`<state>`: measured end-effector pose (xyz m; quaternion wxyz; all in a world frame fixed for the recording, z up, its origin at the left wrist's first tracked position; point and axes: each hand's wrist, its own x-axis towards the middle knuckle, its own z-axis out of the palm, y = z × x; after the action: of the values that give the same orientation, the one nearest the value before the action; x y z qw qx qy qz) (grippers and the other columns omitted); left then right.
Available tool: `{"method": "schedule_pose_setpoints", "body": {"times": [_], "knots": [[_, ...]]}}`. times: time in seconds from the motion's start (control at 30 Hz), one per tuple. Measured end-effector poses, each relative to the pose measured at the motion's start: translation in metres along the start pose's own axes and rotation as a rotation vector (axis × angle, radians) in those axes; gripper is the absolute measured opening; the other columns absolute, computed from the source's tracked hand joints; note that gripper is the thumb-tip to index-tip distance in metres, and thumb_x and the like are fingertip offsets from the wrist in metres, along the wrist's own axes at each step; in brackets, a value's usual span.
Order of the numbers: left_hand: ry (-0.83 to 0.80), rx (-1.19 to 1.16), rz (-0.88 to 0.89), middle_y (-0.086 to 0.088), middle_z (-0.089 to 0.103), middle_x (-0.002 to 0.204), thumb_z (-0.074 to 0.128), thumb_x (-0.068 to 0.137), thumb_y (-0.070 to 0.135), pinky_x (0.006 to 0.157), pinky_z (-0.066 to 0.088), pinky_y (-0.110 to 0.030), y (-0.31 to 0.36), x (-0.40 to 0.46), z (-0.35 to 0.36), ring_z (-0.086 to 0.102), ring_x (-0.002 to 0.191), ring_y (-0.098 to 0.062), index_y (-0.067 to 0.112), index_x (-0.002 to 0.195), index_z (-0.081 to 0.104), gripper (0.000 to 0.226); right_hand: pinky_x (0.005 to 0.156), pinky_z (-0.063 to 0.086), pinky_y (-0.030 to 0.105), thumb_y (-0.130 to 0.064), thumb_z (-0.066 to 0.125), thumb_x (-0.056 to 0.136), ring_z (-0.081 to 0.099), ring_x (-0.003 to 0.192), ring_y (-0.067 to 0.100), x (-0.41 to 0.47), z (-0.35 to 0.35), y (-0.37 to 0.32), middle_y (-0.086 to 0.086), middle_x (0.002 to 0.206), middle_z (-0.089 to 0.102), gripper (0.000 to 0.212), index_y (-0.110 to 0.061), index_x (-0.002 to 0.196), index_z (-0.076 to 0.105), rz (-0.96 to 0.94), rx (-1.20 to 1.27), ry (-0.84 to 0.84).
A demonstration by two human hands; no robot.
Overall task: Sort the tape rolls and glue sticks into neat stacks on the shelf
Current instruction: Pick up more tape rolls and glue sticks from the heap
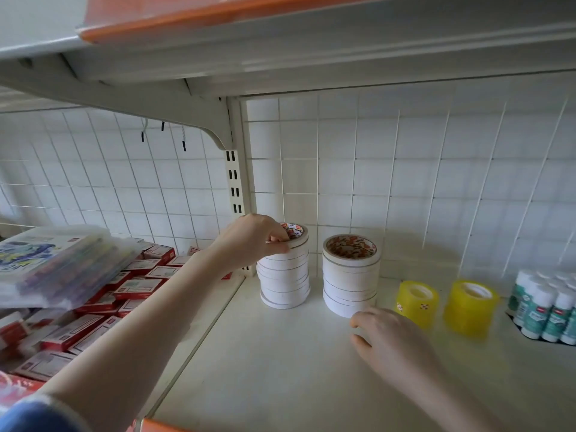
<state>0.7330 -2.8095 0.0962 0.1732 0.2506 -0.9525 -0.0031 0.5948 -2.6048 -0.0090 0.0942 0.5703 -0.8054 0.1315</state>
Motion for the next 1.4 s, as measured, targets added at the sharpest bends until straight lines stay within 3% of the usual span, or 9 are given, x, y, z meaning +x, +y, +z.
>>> {"method": "schedule_pose_setpoints", "body": {"times": [0.27, 0.5, 0.57, 0.67, 0.77, 0.83, 0.97, 1.1, 1.4], "knots": [[-0.052, -0.039, -0.020, 0.008, 0.064, 0.088, 0.063, 0.086, 0.038, 0.079, 0.048, -0.036, 0.000, -0.001, -0.003, 0.056, 0.084, -0.014, 0.027, 0.097, 0.071, 0.017, 0.076, 0.042, 0.029, -0.027, 0.041, 0.091, 0.053, 0.099, 0.016, -0.002, -0.002, 0.001, -0.005, 0.104, 0.059, 0.021, -0.019, 0.101, 0.058, 0.005, -0.004, 0.011], [-0.042, -0.049, 0.014, 0.004, 0.064, 0.084, 0.060, 0.087, 0.030, 0.078, 0.047, -0.040, 0.003, -0.003, -0.001, 0.054, 0.084, -0.017, 0.023, 0.093, 0.070, 0.014, 0.084, 0.044, 0.028, -0.029, 0.045, 0.092, 0.053, 0.107, 0.013, -0.006, -0.007, 0.009, -0.008, 0.114, 0.060, 0.024, -0.023, 0.110, 0.060, 0.073, 0.022, 0.025], [0.017, -0.018, 0.036, 0.002, 0.064, 0.089, 0.058, 0.086, 0.034, 0.080, 0.046, -0.038, 0.004, -0.008, 0.002, 0.053, 0.092, -0.020, 0.024, 0.099, 0.069, 0.020, 0.083, 0.044, 0.027, -0.032, 0.046, 0.093, 0.053, 0.109, 0.012, -0.011, -0.013, 0.014, -0.009, 0.116, 0.059, 0.024, -0.027, 0.113, 0.059, 0.104, 0.023, 0.054], [0.245, -0.028, 0.057, 0.001, 0.064, 0.107, 0.065, 0.085, 0.028, 0.083, 0.042, -0.033, 0.013, -0.027, 0.012, 0.051, 0.106, -0.024, 0.022, 0.117, 0.065, 0.033, 0.083, 0.042, 0.026, -0.037, 0.046, 0.093, 0.052, 0.113, 0.011, -0.026, -0.024, 0.024, -0.011, 0.120, 0.058, 0.025, -0.032, 0.115, 0.058, 0.183, -0.001, 0.110], [0.439, -0.022, 0.016, -0.002, 0.067, 0.106, 0.072, 0.078, 0.017, 0.076, 0.047, -0.037, 0.035, -0.054, 0.023, 0.057, 0.099, -0.031, 0.016, 0.110, 0.067, 0.033, 0.082, 0.043, 0.028, -0.039, 0.046, 0.093, 0.053, 0.110, 0.014, -0.047, -0.033, 0.038, -0.009, 0.118, 0.059, 0.026, -0.030, 0.113, 0.058, 0.284, -0.039, 0.141], [0.467, -0.034, -0.034, -0.005, 0.068, 0.101, 0.073, 0.077, 0.017, 0.074, 0.048, -0.040, 0.054, -0.068, 0.032, 0.059, 0.093, -0.034, 0.012, 0.104, 0.069, 0.028, 0.081, 0.044, 0.030, -0.038, 0.046, 0.092, 0.055, 0.107, 0.017, -0.060, -0.037, 0.052, -0.006, 0.113, 0.061, 0.025, -0.027, 0.111, 0.059, 0.332, -0.074, 0.147], [0.363, -0.143, -0.102, -0.004, 0.067, 0.104, 0.077, 0.073, 0.016, 0.078, 0.047, -0.039, 0.107, -0.088, 0.056, 0.059, 0.095, -0.032, 0.011, 0.106, 0.068, 0.035, 0.075, 0.047, 0.036, -0.031, 0.058, 0.087, 0.060, 0.096, 0.027, -0.089, -0.047, 0.086, 0.004, 0.100, 0.067, 0.023, -0.018, 0.105, 0.066, 0.397, -0.086, 0.196], [0.283, -0.230, -0.136, -0.003, 0.067, 0.106, 0.079, 0.072, 0.020, 0.076, 0.048, -0.037, 0.175, -0.096, 0.081, 0.061, 0.096, -0.029, 0.013, 0.108, 0.068, 0.038, 0.055, 0.051, 0.035, -0.015, 0.083, 0.062, 0.064, 0.066, 0.032, -0.125, -0.059, 0.138, 0.011, 0.070, 0.067, 0.025, -0.010, 0.084, 0.072, 0.394, -0.100, 0.321], [0.259, -0.289, -0.261, 0.001, 0.067, 0.104, 0.080, 0.070, 0.022, 0.075, 0.047, -0.037, 0.379, -0.077, 0.145, 0.063, 0.090, -0.029, 0.018, 0.105, 0.069, 0.037, 0.057, 0.052, 0.037, -0.011, 0.082, 0.063, 0.065, 0.067, 0.033, -0.243, -0.103, 0.336, 0.010, 0.076, 0.068, 0.028, -0.006, 0.088, 0.071, 0.402, -0.171, 0.498]]}}
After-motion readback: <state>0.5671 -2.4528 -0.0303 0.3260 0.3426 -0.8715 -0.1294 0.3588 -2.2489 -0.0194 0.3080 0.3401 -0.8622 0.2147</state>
